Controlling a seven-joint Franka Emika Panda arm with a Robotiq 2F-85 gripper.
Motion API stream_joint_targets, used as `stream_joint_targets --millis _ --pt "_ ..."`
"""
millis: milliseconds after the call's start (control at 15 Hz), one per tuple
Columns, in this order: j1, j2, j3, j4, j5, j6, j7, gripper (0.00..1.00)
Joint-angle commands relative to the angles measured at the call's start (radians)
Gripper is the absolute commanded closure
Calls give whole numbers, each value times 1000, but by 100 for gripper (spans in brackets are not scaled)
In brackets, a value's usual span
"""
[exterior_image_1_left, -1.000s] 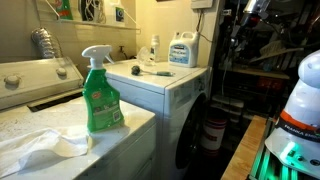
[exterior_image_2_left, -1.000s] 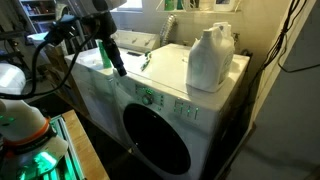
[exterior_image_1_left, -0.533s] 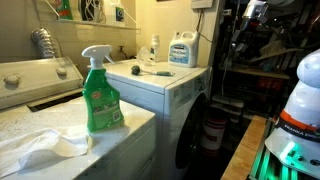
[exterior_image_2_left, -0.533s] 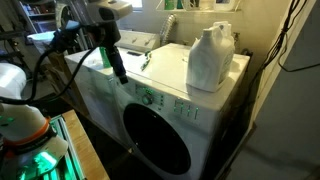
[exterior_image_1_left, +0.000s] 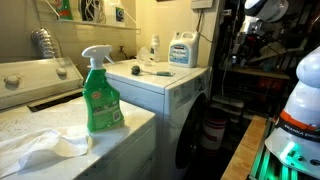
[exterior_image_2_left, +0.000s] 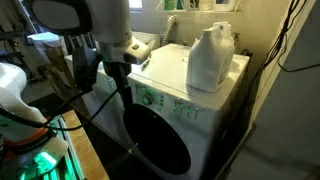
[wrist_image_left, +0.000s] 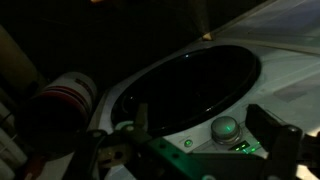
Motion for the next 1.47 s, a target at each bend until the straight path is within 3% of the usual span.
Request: stream_joint_targets --millis 0,333,467,533,1000,1133,1200,1267,1400 --pt "6 131 -25 32 54 4 -121 0" --pt "25 266 -10 58 148 69 -247 0" --pt "41 322 1 75 195 160 -335 0" --pt "-1 248 29 37 154 107 -261 0" --pt "7 319 43 72 180 152 -310 0" --pt "26 342 33 87 244 124 -374 0" --pt "35 352 33 89 289 123 -409 2" --pt "40 360 36 92 333 115 -439 25" --pt "39 381 52 97 388 117 -490 30"
